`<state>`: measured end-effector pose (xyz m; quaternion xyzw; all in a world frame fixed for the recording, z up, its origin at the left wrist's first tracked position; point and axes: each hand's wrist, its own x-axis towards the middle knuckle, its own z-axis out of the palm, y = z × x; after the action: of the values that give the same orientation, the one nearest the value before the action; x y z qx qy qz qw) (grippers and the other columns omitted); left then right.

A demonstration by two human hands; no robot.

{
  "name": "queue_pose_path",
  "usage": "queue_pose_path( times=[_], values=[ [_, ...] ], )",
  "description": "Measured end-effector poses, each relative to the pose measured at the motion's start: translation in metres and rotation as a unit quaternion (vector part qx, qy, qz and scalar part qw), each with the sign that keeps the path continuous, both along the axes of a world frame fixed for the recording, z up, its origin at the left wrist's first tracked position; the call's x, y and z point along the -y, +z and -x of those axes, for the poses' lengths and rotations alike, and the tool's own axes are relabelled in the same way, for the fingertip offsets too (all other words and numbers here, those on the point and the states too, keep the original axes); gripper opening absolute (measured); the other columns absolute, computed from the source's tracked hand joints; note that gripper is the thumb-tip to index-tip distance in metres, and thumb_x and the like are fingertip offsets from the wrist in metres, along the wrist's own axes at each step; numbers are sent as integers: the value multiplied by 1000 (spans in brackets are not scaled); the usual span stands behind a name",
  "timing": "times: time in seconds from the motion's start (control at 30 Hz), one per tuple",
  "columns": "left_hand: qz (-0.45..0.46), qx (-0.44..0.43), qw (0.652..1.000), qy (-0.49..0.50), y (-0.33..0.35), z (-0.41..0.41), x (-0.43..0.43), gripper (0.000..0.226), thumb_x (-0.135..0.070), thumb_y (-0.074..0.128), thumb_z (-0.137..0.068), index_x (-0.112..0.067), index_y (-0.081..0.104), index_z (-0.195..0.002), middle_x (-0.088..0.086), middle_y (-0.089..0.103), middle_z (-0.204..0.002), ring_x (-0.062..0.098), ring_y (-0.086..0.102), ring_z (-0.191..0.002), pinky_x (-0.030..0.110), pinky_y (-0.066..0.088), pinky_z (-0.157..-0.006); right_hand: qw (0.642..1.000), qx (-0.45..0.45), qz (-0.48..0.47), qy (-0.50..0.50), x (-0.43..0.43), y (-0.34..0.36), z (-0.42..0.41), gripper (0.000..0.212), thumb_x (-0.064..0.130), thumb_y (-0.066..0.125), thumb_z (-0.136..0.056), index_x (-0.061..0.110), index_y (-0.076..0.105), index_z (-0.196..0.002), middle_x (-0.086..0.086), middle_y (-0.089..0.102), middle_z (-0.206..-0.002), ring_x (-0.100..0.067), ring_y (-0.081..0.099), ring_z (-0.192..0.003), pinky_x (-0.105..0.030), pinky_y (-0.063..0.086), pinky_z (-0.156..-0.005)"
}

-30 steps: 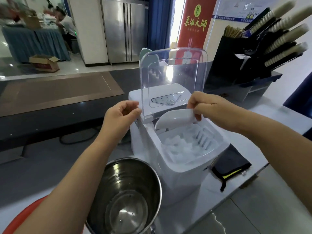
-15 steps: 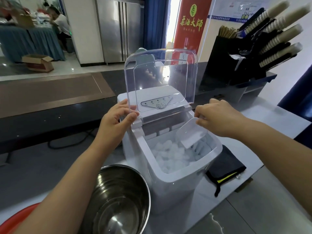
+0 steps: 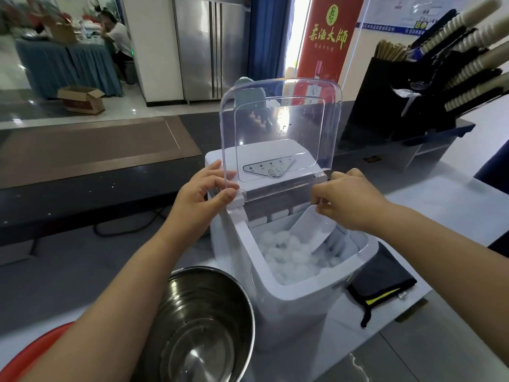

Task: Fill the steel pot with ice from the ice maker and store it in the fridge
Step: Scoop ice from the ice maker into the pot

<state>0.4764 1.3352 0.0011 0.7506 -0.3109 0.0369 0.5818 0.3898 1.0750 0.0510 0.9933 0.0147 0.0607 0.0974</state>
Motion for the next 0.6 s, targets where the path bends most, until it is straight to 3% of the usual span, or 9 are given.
queue_pose_path(
  times=[0.1, 0.3, 0.6],
  values=[
    [-1, -3, 1000, 2, -1, 0, 0, 9, -17, 62, -87, -18, 70, -91, -18, 61, -116, 1, 36, -134, 38, 28, -115, 1000, -18, -18, 10, -4, -8, -3, 11, 32, 53, -92, 28, 62, -97, 10, 59, -87, -13, 47, -93, -30, 27, -95],
    [4, -5, 1000, 2, -1, 0, 1, 8, -17, 62, -87, -18, 69, -90, -19, 61, -115, -1, 36, -133, 38, 28, -115, 998, -54, -37, 6, -10, -24, -5, 8, 34, 54, -89, 31, 60, -94, 6, 59, -87, -25, 50, -96, -34, 37, -97],
    [11, -10, 1000, 3, -2, 1, 1, 9, -17, 62, -88, -15, 70, -90, -18, 61, -115, 0, 36, -133, 36, 29, -115, 996, -68, -39, 37, -12, -11, -7, 9, 29, 54, -91, 28, 62, -95, 14, 56, -78, -18, 54, -87, -27, 28, -92]
  ],
)
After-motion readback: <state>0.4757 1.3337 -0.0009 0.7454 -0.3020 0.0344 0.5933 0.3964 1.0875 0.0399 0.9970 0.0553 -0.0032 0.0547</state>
